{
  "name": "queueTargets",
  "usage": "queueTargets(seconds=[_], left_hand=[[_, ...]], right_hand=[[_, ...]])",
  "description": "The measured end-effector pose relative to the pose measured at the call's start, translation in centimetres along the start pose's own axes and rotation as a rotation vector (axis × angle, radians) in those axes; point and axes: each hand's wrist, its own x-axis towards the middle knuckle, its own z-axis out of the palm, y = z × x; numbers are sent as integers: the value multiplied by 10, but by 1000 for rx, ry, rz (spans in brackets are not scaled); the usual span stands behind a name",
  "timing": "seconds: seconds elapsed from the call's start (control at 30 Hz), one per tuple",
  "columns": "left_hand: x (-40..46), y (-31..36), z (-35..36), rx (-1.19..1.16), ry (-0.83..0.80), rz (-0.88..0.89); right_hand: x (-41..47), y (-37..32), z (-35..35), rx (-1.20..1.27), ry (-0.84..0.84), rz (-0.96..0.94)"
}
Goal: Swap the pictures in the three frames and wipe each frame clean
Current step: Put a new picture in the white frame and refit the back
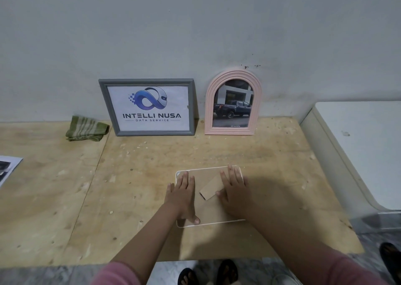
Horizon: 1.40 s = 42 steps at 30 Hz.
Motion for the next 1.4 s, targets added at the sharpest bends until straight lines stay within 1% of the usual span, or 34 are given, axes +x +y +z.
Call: queueTargets(seconds=[0.13,0.23,0.33,0.4,0.5,0.57,0.6,0.7,0.77,0.87,1.03,1.13,1.2,1.27,1.33,1.4], left_hand=[[1,-4,1,4,22,21],[1,-10,0,-5,22,47],[-3,-12,-1,-17,24,46],[-8,-11,-2,16,25,-6],[-11,-11,0,25,8,-111],[-10,-13,0,29,10,-115],[-9,-13,-1,38,12,-109],[-7,-14,-2,81,19,-89],[-5,-15,-1,105,36,-67],[-1,-15,0,135,48,-4],[0,-14,-1,122,36,-6],[-6,-9,-1,81,43,-65],[-14,-5,-1,15,46,-148],[-23,0,5,-128,71,-275],[-34,8,12,-284,165,-395],[-40,16,18,-380,246,-476]], right_hand=[[3,-2,1,-30,51,-42],[7,-4,5,-69,-5,-32],[11,-13,-1,-59,-74,16],[14,-23,-8,-45,-48,3],[14,-39,-22,-22,-19,-142],[20,-44,-20,-16,-34,-276],[21,-43,-17,-30,-48,-301],[23,-41,-8,-43,-89,-253],[23,-40,-5,-61,-83,-222],[23,-48,-5,-83,-70,-237],[21,-52,-3,-29,-37,-281],[25,-43,-9,0,-11,-351],[31,-33,-14,40,-79,-412],[36,-22,-24,89,-149,-447],[41,-12,-35,90,-169,-485],[37,0,-45,16,-192,-539]])
